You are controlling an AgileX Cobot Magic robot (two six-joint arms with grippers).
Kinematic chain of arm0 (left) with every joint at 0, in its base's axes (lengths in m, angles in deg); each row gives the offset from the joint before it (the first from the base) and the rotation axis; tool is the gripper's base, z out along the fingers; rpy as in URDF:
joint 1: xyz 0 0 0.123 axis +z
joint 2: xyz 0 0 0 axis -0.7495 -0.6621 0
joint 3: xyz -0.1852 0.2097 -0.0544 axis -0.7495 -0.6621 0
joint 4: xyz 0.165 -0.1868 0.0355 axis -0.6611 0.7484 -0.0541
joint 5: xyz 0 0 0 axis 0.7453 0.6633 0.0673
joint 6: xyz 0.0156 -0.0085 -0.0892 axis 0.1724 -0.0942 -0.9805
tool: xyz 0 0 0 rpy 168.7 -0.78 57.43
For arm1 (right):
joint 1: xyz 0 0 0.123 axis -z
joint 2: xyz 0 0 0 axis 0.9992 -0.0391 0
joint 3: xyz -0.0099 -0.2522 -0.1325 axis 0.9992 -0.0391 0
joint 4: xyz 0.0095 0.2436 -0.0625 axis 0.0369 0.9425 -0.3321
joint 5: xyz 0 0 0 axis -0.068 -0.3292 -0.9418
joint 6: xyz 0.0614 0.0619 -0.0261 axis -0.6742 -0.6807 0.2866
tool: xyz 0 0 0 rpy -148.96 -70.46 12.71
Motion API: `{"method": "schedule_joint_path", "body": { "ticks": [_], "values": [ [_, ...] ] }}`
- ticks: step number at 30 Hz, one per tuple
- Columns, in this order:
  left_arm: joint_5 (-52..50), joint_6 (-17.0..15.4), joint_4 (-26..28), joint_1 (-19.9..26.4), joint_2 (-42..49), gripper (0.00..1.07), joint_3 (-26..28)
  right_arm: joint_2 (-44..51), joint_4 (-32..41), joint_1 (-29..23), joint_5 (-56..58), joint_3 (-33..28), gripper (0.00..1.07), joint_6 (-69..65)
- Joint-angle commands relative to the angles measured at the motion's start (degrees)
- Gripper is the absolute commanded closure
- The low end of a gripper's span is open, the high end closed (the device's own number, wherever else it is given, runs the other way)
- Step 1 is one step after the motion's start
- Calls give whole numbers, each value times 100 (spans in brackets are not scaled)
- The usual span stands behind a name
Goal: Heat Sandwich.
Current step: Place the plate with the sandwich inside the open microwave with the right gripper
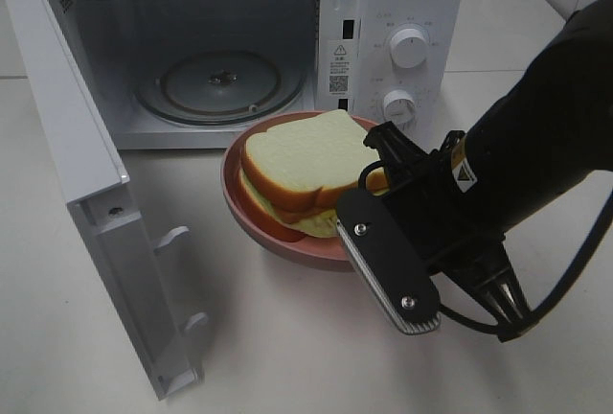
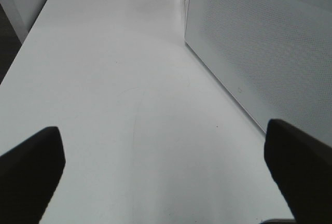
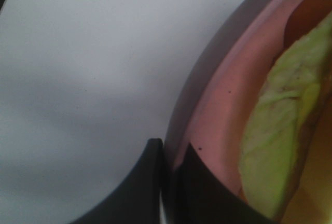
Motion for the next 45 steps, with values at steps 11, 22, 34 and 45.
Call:
{"method": "schedule_joint_path", "body": {
  "ticks": [11, 22, 34, 45],
  "values": [
    [23, -29, -11, 6, 92, 4, 29, 17, 74, 46, -40, 0, 107, 264],
    [23, -29, -11, 6, 92, 4, 29, -183, 63, 46, -338, 86, 107, 315],
    [23, -29, -11, 6, 92, 4, 29, -699, -109, 40, -332, 819, 107, 321],
    [23, -29, -11, 6, 92, 4, 29, -1232, -264, 34, -315, 1364, 107, 321]
  ]
}}
